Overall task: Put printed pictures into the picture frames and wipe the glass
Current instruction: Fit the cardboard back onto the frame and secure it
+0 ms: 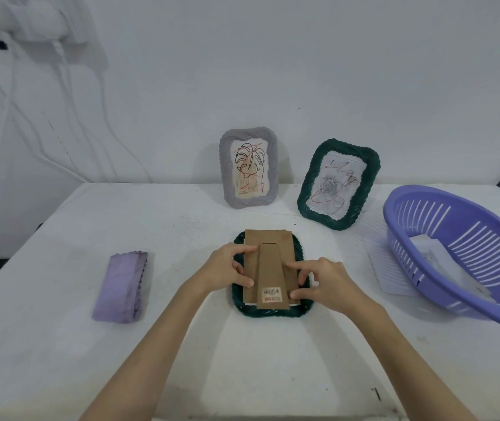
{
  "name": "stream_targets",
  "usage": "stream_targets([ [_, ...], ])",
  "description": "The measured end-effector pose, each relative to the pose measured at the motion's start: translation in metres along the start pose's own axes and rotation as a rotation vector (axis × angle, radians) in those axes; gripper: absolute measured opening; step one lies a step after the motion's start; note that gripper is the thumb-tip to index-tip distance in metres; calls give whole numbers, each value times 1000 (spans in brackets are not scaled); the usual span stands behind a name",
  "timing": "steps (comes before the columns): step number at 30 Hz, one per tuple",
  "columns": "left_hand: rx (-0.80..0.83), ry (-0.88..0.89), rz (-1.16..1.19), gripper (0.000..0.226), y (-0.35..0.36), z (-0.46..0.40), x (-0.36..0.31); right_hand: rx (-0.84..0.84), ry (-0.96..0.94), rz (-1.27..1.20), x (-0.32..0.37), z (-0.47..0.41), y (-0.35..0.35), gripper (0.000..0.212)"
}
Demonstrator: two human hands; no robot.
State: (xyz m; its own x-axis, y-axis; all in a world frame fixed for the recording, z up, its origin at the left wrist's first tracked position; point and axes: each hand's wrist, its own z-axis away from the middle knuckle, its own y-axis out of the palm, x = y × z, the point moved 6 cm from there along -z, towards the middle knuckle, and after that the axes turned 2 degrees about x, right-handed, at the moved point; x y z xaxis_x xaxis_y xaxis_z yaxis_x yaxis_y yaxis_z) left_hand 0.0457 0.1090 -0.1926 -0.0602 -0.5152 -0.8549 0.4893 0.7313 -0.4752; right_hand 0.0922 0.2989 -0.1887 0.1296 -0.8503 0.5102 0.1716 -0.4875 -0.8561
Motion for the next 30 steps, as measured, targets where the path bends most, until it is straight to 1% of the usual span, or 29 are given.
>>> stream_targets([
  [8, 5, 0, 22, 77, -1, 1, -1, -3, 14, -23, -2, -2, -3, 61],
  [21, -12, 8, -223, 75, 2, 5, -4, 70, 53, 59, -1, 0, 0, 59],
  [26, -10, -41, -321, 73, 4, 8, 0, 97, 69, 73, -1, 0, 1, 58],
  [30, -2, -43, -287, 70, 4, 11, 3, 112, 77, 80, -1, -1, 1, 59],
])
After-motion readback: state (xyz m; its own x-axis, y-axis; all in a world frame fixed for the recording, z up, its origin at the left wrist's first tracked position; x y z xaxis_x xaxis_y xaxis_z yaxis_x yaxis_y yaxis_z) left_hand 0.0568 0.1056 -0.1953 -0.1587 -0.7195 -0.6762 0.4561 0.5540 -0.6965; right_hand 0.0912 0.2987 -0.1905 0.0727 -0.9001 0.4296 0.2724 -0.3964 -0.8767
